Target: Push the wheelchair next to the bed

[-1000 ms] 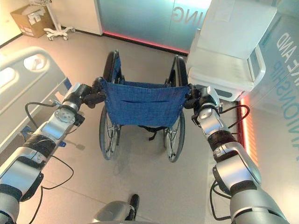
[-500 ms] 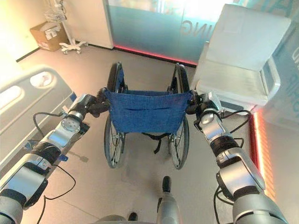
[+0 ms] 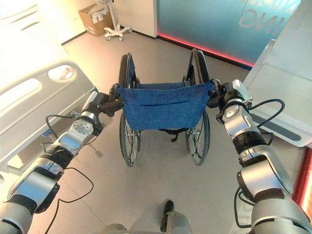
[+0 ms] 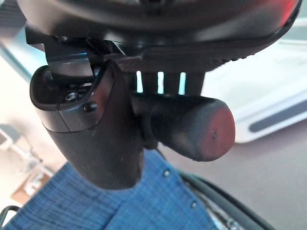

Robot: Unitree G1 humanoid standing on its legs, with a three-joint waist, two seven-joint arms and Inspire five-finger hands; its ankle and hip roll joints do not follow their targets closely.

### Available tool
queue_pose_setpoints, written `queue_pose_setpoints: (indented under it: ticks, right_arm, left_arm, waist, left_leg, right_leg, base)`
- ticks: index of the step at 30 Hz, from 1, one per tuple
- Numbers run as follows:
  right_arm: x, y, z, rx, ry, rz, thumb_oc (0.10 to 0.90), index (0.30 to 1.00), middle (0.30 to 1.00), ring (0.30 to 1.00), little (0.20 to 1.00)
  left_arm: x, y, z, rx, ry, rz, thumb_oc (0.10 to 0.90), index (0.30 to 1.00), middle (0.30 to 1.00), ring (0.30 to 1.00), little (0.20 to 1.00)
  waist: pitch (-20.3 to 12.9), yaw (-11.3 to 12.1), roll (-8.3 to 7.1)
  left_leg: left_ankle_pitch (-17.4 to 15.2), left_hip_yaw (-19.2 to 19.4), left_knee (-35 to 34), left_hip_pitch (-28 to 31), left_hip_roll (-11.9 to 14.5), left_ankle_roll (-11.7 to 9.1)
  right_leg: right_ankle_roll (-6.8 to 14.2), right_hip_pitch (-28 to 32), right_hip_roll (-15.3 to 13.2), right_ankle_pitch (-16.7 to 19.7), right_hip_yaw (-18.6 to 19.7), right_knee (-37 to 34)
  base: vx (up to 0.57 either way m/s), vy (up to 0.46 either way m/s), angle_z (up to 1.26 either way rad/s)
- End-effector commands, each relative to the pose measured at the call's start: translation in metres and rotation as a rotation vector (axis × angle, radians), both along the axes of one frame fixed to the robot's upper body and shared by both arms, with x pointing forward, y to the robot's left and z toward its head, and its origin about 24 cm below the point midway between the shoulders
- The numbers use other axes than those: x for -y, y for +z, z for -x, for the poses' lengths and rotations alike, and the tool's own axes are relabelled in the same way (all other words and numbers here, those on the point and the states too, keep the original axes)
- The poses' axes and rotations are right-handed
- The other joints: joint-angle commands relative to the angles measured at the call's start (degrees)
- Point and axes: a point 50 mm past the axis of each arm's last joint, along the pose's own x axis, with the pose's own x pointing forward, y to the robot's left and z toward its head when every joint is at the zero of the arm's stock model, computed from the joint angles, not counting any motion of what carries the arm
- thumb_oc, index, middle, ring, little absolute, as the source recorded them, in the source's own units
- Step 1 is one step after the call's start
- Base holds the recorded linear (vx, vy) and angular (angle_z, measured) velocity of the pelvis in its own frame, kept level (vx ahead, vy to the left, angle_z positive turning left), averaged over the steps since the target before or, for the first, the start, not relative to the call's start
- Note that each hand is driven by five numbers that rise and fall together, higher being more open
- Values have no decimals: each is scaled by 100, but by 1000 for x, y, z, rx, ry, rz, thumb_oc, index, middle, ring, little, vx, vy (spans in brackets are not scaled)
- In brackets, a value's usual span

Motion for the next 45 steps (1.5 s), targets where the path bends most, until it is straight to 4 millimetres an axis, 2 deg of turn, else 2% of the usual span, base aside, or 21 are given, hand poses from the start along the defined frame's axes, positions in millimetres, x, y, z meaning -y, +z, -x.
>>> queue_pose_setpoints:
  ticks: [1, 3, 4, 5, 9, 11, 12, 13, 14, 16, 20, 21, 24, 28, 29, 32, 33, 36, 40, 43, 45]
  right_arm:
    - [-44, -11, -5, -49, 268, 129, 400, 300, 300, 300, 300]
    - [-50, -11, -6, -46, 282, 140, 400, 300, 300, 300, 300]
    - [-51, -12, -6, -46, 283, 140, 400, 300, 300, 300, 300]
    - [-55, -14, -6, -40, 293, 144, 400, 300, 300, 300, 300]
    - [-59, -19, -5, -43, 313, 148, 400, 300, 300, 300, 300]
    - [-58, -21, -4, -47, 316, 146, 400, 300, 300, 300, 300]
    - [-56, -20, -5, -55, 317, 153, 400, 300, 300, 300, 300]
    - [-56, -22, -6, -64, 328, 169, 400, 300, 300, 300, 300]
    - [-56, -25, -6, -71, 333, 155, 400, 300, 300, 300, 300]
    - [-58, -35, -4, -87, 347, 126, 400, 300, 300, 300, 300]
    - [-61, -41, -2, -94, 379, 113, 400, 300, 300, 300, 300]
    - [-62, -41, -2, -88, 381, 102, 400, 300, 300, 300, 300]
    - [-64, -40, -2, -82, 377, 90, 400, 300, 300, 300, 300]
    - [-66, -29, -6, -39, 377, 89, 400, 300, 300, 300, 300]
    - [-67, -20, -9, -8, 380, 99, 400, 300, 300, 300, 300]
    - [-72, -5, -13, 31, 392, 122, 400, 300, 300, 300, 300]
    - [-75, 2, -14, 37, 391, 128, 400, 300, 300, 300, 300]
    - [-78, 9, -15, 27, 388, 134, 400, 300, 300, 300, 300]
    - [-78, 16, -14, -5, 389, 148, 400, 300, 300, 300, 300]
    - [-80, 23, -12, -18, 425, 165, 400, 300, 300, 300, 300]
    - [-78, 25, -10, -18, 440, 180, 400, 300, 300, 300, 300]
  left_arm:
    - [9, -14, 8, -7, -123, -161, 400, 300, 300, 300, 300]
    - [8, -14, 8, -8, -120, -172, 400, 300, 300, 300, 300]
    - [8, -14, 8, -8, -120, -172, 400, 300, 300, 300, 300]
    - [8, -14, 9, -9, -115, -171, 400, 300, 300, 300, 300]
    - [0, -20, 15, -20, -102, -177, 400, 300, 300, 300, 300]
    - [-2, -21, 17, -26, -97, -180, 400, 300, 300, 300, 300]
    - [-7, -23, 19, -33, -89, -178, 400, 300, 300, 300, 300]
    - [-10, -24, 20, -35, -82, -180, 400, 300, 300, 300, 300]
    - [-13, -25, 21, -41, -70, -179, 400, 300, 300, 300, 300]
    - [-20, -25, 21, -59, -61, -183, 400, 300, 300, 300, 300]
    - [-30, -20, 20, -76, -49, -222, 400, 300, 300, 300, 300]
    - [-31, -18, 20, -74, -49, -237, 400, 300, 300, 300, 300]
    - [-27, -17, 18, -69, -65, -254, 400, 300, 300, 300, 300]
    - [-20, -8, 12, -34, -81, -278, 400, 300, 300, 300, 300]
    - [-19, 0, 8, 0, -77, -282, 400, 300, 300, 300, 300]
    - [-23, 19, 2, 47, -59, -280, 400, 300, 300, 300, 300]
    - [-24, 25, 0, 58, -57, -272, 400, 300, 300, 300, 300]
    - [-25, 25, 0, 47, -61, -267, 400, 300, 300, 300, 300]
    - [-24, 18, 2, 20, -71, -285, 400, 300, 300, 300, 300]
    - [-23, 6, 8, 1, -49, -254, 400, 300, 300, 300, 300]
    - [-19, 4, 10, 2, -48, -241, 400, 300, 300, 300, 300]
  waist:
    - [49, 46, -239]
    - [205, 255, -292]
    - [242, 281, -284]
    - [385, 409, -243]
    - [616, 821, -44]
    - [604, 900, -2]
    - [533, 1014, 11]
    - [476, 1065, -54]
    - [421, 1122, -74]
    - [310, 1269, -200]
    - [206, 1427, -383]
    - [134, 1461, -442]
    - [113, 1400, -450]
    - [333, 1142, -261]
    - [503, 994, -226]
    - [712, 769, -310]
    - [741, 712, -341]
    - [700, 654, -372]
    - [586, 585, -518]
    - [586, 489, -478]
    - [651, 429, -464]
  left_leg:
    - [897, 3, 327, -213, -49, 322]
    - [701, 10, 290, -848, -484, 473]
    - [664, 46, 307, -878, -502, 477]
    - [664, 270, 199, -1308, -714, 469]
    - [1066, 774, -338, -2189, -1141, 414]
    - [1150, 892, -502, -2269, -1179, 425]
    - [1099, 1265, -591, -2329, -1230, 528]
    - [821, 1413, -422, -2310, -1312, 619]
    - [642, 1446, -225, -2277, -1279, 851]
    - [363, 1283, 62, -2397, -1359, 1005]
    - [303, 1041, -134, -2066, -1449, 1208]
    - [323, 911, -212, -2017, -1514, 1255]
    - [312, 564, -293, -1886, -1589, 1294]
    - [278, 77, -395, -1583, -1467, 1145]
    - [199, -126, -411, -1458, -1446, 1110]
    - [-112, -365, -294, -1332, -1460, 1068]
    - [-264, -498, -268, -1247, -1417, 1021]
    - [-424, -729, -243, -1109, -1288, 912]
    - [-572, -935, -116, -1003, -880, 663]
    - [-405, -699, -118, -792, -356, 515]
    - [-59, -450, -71, -850, -116, 444]
  right_leg:
    - [306, 209, -165, 16, 342, -126]
    - [298, 559, -35, -77, 466, -237]
    - [300, 608, -17, -103, 477, -231]
    - [279, 881, 113, -209, 473, -292]
    - [213, 1600, 565, -491, 653, -468]
    - [204, 1721, 644, -549, 680, -489]
    - [196, 1878, 708, -681, 645, -462]
    - [216, 1941, 632, -847, 596, -345]
    - [164, 1911, 619, -860, 566, -209]
    - [213, 2036, 588, -1002, 625, 33]
    - [663, 2023, 331, -366, 485, 984]
    - [846, 1956, 336, 37, 566, 1209]
    - [944, 1612, 177, 309, 671, 1375]
    - [866, 716, -96, 158, 807, 729]
    - [870, 246, -278, 318, 921, 419]
    - [1022, -465, -716, 967, 1203, -313]
    - [1111, -529, -864, 1141, 1337, -772]
    - [1191, -472, -986, 1230, 1586, -1174]
    - [1263, -210, -945, 1047, 1711, -816]
    - [1119, -308, -867, 634, 1262, -191]
    - [969, -221, -823, 504, 940, -39]
  base:
    - [339, -197, 14]
    - [345, -171, 0]
    - [417, -124, -2]
    - [370, -79, -5]
    - [398, -67, -28]
    - [325, 4, -77]
    - [470, 64, -94]
    - [448, 98, -60]
    - [413, 105, -61]
    - [356, 69, -50]
    - [390, 47, -9]
    - [267, -12, 4]
    - [267, -86, 5]
    - [169, -230, -13]
    - [37, -225, -28]
    - [130, -331, -1]
    - [258, -340, 57]
    - [336, -370, 113]
    - [405, -477, 84]
    - [335, -309, 67]
    - [265, -311, 49]
